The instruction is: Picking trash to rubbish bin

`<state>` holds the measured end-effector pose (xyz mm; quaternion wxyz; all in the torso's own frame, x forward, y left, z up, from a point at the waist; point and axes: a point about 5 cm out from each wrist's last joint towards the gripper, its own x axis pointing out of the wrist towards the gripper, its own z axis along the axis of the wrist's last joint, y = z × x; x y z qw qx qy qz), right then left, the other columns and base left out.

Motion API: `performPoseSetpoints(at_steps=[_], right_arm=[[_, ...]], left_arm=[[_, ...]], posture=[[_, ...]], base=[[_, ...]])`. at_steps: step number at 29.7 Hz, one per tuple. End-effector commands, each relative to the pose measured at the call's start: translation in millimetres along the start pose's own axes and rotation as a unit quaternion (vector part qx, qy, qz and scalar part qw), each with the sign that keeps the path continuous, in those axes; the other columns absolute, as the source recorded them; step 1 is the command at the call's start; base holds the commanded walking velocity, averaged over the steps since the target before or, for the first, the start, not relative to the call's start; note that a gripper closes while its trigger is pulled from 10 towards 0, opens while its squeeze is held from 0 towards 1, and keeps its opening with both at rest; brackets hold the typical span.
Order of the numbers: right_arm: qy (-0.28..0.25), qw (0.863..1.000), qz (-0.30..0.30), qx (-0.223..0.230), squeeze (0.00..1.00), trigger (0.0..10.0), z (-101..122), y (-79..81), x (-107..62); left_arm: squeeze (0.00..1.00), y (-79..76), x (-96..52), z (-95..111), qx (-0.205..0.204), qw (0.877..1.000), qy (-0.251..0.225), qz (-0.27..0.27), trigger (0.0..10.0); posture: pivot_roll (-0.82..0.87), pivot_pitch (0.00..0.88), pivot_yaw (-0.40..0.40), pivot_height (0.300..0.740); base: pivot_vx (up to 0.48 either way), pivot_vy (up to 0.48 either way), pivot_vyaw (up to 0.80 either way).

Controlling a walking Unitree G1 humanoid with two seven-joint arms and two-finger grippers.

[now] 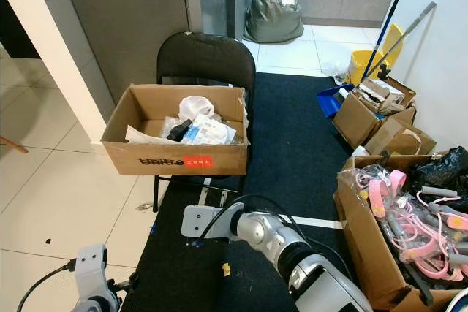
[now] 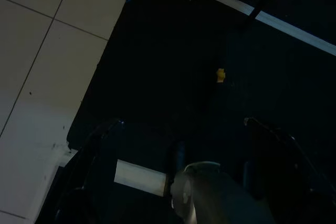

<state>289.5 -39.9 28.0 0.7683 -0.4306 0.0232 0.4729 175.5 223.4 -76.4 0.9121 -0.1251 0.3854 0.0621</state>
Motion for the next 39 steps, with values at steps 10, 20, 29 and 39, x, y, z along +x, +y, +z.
performPoseSetpoints(at_steps=[10,20,29,39], right_arm=[[-0.008,1.000,0.000,0.001,0.00,10.0,1.6,0.2,-0.2],[-0.008,1.000,-0.001,0.002,0.00,10.0,1.9,0.0,0.0],[-0.007,1.000,-0.001,0.002,0.00,10.0,1.8,-0.6,0.0],[-0.006,1.000,-0.001,0.001,0.00,10.0,1.4,-1.5,-0.1]], left_arm=[[0.00,-3.5,-2.5,-12.4,-0.003,1.000,0.019,-0.007,10.0],[0.00,-2.7,-2.7,-12.9,-0.004,1.000,0.021,-0.007,10.0],[0.00,-3.2,-3.4,-15.6,-0.005,1.000,0.025,-0.007,10.0],[0.00,-3.0,-3.6,-16.0,-0.007,1.000,0.025,-0.006,10.0]], posture=[[0.06,0.018,0.022,0.740],[0.06,0.018,0.024,0.740],[0.06,0.014,0.024,0.740],[0.06,0.015,0.024,0.740]], base=[[0.000,0.000,0.00],[0.000,0.000,0.00],[0.000,0.000,0.00],[0.000,0.000,0.00]])
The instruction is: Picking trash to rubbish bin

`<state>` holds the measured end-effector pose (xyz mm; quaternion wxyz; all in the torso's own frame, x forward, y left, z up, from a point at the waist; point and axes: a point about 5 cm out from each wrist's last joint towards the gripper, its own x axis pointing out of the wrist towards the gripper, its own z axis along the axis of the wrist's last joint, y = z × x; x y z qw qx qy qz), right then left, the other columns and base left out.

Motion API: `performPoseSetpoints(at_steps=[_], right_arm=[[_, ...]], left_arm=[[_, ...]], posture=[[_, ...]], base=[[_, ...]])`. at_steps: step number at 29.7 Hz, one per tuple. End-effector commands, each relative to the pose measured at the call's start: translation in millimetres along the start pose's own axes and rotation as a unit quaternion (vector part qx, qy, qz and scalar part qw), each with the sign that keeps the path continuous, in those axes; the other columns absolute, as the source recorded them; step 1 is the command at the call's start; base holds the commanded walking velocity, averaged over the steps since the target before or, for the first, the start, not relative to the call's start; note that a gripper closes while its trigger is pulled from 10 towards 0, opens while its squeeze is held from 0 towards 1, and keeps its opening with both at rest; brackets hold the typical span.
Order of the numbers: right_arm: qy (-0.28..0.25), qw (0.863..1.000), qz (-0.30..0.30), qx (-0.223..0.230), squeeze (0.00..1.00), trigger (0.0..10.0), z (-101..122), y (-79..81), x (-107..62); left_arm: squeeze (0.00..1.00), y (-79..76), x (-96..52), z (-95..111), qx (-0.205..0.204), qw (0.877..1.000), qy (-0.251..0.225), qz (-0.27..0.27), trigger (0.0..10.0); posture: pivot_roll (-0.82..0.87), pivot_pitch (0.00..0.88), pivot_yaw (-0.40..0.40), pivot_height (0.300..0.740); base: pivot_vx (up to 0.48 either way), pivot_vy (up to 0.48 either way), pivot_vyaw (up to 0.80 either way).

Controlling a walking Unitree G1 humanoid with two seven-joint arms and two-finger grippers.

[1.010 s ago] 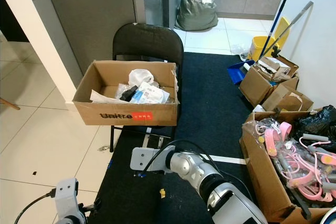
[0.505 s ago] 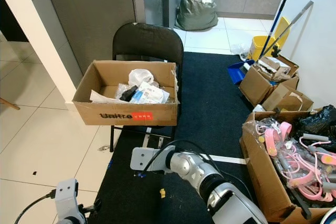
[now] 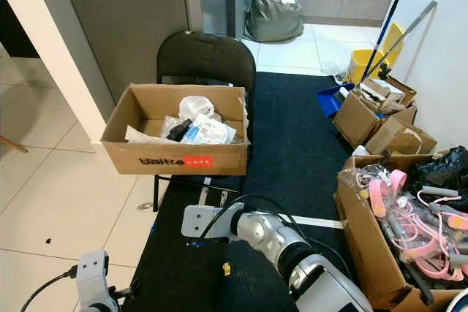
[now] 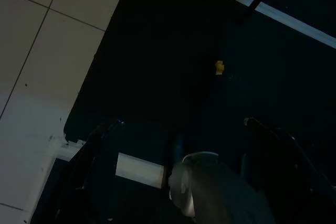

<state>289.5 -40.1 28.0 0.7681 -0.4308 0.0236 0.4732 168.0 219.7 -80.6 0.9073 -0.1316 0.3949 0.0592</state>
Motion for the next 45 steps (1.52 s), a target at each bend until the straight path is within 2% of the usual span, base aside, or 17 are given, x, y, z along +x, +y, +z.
performPoseSetpoints(at_steps=[1,45], right_arm=[[-0.006,1.000,-0.002,0.001,0.00,10.0,1.4,-1.8,0.0],[-0.006,1.000,-0.001,0.001,0.00,10.0,1.3,-1.2,0.0]], left_arm=[[0.00,-1.3,-1.5,-8.0,-0.002,1.000,0.015,-0.002,10.0],[0.00,-0.9,-2.1,-9.5,0.000,1.000,0.019,-0.005,10.0]], posture=[[0.06,0.016,0.022,0.740],[0.06,0.016,0.021,0.740]], base=[[0.000,0.000,0.00],[0.000,0.000,0.00]])
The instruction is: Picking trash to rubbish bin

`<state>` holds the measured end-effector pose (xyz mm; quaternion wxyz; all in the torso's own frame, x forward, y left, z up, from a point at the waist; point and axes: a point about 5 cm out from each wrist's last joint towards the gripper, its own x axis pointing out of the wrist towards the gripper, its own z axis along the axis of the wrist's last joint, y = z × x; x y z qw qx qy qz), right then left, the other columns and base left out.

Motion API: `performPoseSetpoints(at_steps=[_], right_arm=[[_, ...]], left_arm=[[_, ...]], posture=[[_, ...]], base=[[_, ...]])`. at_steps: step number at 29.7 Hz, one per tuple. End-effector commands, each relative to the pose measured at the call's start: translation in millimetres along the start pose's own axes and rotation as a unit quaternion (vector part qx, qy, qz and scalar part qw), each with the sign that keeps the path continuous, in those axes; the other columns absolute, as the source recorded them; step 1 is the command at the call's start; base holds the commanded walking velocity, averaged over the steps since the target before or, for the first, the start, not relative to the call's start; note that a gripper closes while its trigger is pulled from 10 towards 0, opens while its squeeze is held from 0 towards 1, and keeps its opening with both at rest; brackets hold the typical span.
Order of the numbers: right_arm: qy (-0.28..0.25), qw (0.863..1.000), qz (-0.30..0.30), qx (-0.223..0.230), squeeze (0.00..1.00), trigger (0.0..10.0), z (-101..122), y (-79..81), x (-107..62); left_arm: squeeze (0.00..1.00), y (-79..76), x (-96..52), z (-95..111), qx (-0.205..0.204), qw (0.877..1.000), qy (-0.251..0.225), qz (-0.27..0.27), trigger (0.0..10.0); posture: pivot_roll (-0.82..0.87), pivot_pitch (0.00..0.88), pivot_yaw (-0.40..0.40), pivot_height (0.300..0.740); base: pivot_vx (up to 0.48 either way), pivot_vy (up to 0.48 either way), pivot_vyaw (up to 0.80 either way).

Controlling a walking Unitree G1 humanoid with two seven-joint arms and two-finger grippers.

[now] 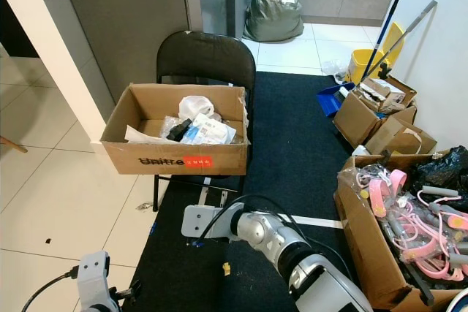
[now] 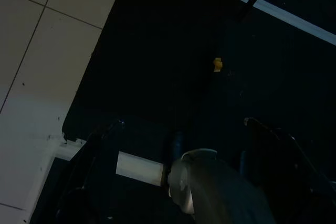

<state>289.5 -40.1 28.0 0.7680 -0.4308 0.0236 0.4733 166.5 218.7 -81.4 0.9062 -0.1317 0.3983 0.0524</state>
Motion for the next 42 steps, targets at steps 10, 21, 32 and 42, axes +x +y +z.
performPoseSetpoints(at_steps=[10,21,32,42], right_arm=[[-0.006,1.000,-0.001,0.002,0.00,10.0,1.3,-1.6,0.0],[-0.005,1.000,-0.002,0.001,0.00,10.0,1.0,-2.0,-0.2],[-0.004,1.000,-0.002,0.001,0.00,10.0,0.5,-3.1,-0.4],[-0.004,1.000,-0.002,0.001,0.00,10.0,0.3,-3.2,-0.5]], left_arm=[[0.00,-1.2,-1.4,-8.0,-0.005,1.000,0.014,0.001,10.0],[0.00,-2.2,-1.2,-8.0,-0.006,1.000,0.013,-0.001,10.0],[0.00,-4.5,-0.5,-8.0,-0.008,1.000,0.013,-0.003,10.0],[0.00,-4.1,-0.2,-6.3,-0.006,1.000,0.011,-0.004,10.0]], posture=[[0.06,0.017,0.020,0.740],[0.06,0.016,0.020,0.740],[0.06,0.015,0.015,0.740],[0.06,0.016,0.015,0.740]], base=[[0.000,0.000,0.00],[0.000,0.000,0.00],[0.000,0.000,0.00],[0.000,0.000,0.00]])
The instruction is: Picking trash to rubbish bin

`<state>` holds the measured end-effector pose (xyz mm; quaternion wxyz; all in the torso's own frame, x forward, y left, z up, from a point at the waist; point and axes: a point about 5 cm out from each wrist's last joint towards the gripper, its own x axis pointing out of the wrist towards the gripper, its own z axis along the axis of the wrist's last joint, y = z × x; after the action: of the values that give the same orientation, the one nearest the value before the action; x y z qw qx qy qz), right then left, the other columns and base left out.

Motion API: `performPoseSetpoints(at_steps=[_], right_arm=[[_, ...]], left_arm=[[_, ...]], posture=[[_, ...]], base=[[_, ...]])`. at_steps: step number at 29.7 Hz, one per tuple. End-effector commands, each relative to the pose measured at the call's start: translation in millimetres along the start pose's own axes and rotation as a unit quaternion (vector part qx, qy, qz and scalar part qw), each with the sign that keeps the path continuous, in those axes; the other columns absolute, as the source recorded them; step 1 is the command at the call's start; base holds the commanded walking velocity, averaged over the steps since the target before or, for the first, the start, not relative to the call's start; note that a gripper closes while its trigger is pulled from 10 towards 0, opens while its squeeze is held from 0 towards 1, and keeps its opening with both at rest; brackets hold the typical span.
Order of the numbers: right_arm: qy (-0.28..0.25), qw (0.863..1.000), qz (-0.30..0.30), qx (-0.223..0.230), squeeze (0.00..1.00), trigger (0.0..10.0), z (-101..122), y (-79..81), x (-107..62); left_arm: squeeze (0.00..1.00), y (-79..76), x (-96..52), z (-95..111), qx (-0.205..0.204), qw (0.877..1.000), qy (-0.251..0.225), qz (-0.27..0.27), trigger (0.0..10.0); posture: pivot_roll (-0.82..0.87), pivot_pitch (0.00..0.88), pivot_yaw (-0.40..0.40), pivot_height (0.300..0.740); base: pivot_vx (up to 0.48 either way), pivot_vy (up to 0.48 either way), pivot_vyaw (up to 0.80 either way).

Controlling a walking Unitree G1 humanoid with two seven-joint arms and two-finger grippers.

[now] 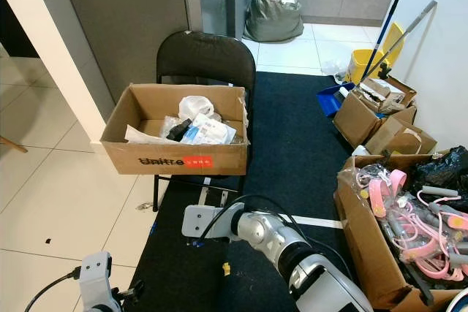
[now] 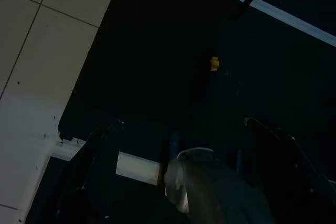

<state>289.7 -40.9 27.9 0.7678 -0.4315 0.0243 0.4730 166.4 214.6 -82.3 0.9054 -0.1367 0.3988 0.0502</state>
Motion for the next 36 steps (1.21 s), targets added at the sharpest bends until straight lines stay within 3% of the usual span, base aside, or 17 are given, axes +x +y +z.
performPoseSetpoints(at_steps=[1,36], right_arm=[[-0.005,1.000,-0.002,0.001,0.00,10.0,1.0,-2.9,-0.1],[-0.007,1.000,-0.001,0.002,0.00,10.0,1.7,-0.9,0.1]], left_arm=[[0.00,-0.4,-0.8,-4.4,-0.002,1.000,0.010,0.000,10.0],[0.00,-0.2,-2.0,-8.6,0.001,1.000,0.017,-0.001,10.0]], posture=[[0.06,0.016,0.015,0.740],[0.05,0.019,0.021,0.740]], base=[[0.000,0.000,0.00],[0.000,0.000,0.00]])
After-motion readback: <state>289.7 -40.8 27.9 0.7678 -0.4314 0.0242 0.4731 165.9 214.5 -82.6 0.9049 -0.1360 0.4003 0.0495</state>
